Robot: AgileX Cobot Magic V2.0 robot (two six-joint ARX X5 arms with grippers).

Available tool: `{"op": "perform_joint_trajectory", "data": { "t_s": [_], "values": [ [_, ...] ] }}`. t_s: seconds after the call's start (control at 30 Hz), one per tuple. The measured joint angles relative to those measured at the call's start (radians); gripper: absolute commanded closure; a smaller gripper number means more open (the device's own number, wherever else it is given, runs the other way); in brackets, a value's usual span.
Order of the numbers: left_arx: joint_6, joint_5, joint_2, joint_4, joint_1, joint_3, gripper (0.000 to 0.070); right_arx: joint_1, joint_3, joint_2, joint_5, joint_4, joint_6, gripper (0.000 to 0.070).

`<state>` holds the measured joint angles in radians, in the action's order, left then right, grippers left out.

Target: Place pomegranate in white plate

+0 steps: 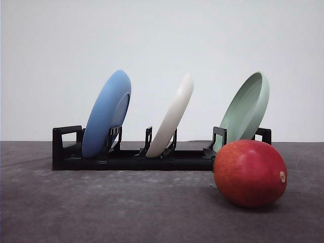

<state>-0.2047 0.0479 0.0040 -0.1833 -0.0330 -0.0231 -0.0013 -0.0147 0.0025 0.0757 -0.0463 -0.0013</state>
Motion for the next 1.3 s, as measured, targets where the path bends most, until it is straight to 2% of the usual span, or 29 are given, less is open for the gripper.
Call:
{"op": "perform_joint_trajectory", "data": {
  "t_s": [0.23, 0.33, 0.43, 0.53, 0.6, 0.73, 0.87, 1.03, 1.17, 1.3],
  "values": [
    [-0.1, 0.0, 0.0, 0.0, 0.0, 0.0, 0.0674, 0.0, 0.0, 0.0, 0.001, 0.016, 0.005, 0.0667],
    [-0.156, 0.0, 0.0, 0.012, 0.0, 0.002, 0.0674, 0.0, 0.0, 0.0, 0.002, 0.036, 0.039, 0.0667],
    [-0.189, 0.0, 0.001, 0.092, 0.0, 0.002, 0.0678, 0.0, 0.0, 0.0, 0.001, 0.077, 0.128, 0.0668],
    [-0.198, 0.0, 0.0, 0.181, 0.0, 0.001, 0.0687, 0.0, 0.0, 0.0, 0.0, 0.173, 0.231, 0.0672],
    [-0.2, 0.0, 0.001, 0.227, 0.0, -0.005, 0.0687, 0.0, -0.003, 0.0, 0.0, 0.214, 0.294, 0.0695],
    [-0.192, -0.01, 0.001, 0.237, 0.0, -0.071, 0.0687, 0.0, -0.068, 0.0, 0.001, 0.155, 0.378, 0.0695],
    [-0.153, -0.041, 0.005, 0.127, 0.0, -0.185, 0.0687, 0.0, -0.192, 0.001, 0.001, 0.011, 0.401, 0.0695],
    [-0.126, -0.054, 0.075, -0.154, 0.0, -0.372, 0.0688, 0.0, -0.359, 0.034, 0.003, -0.243, 0.401, 0.0695],
    [-0.104, -0.054, 0.154, -0.358, 0.0, -0.497, 0.0688, 0.0, -0.445, 0.093, 0.03, -0.398, 0.386, 0.0695],
    [-0.063, -0.047, 0.239, -0.505, 0.0, -0.583, 0.0687, 0.0, -0.508, 0.163, 0.078, -0.498, 0.343, 0.0695]
  ]
}}
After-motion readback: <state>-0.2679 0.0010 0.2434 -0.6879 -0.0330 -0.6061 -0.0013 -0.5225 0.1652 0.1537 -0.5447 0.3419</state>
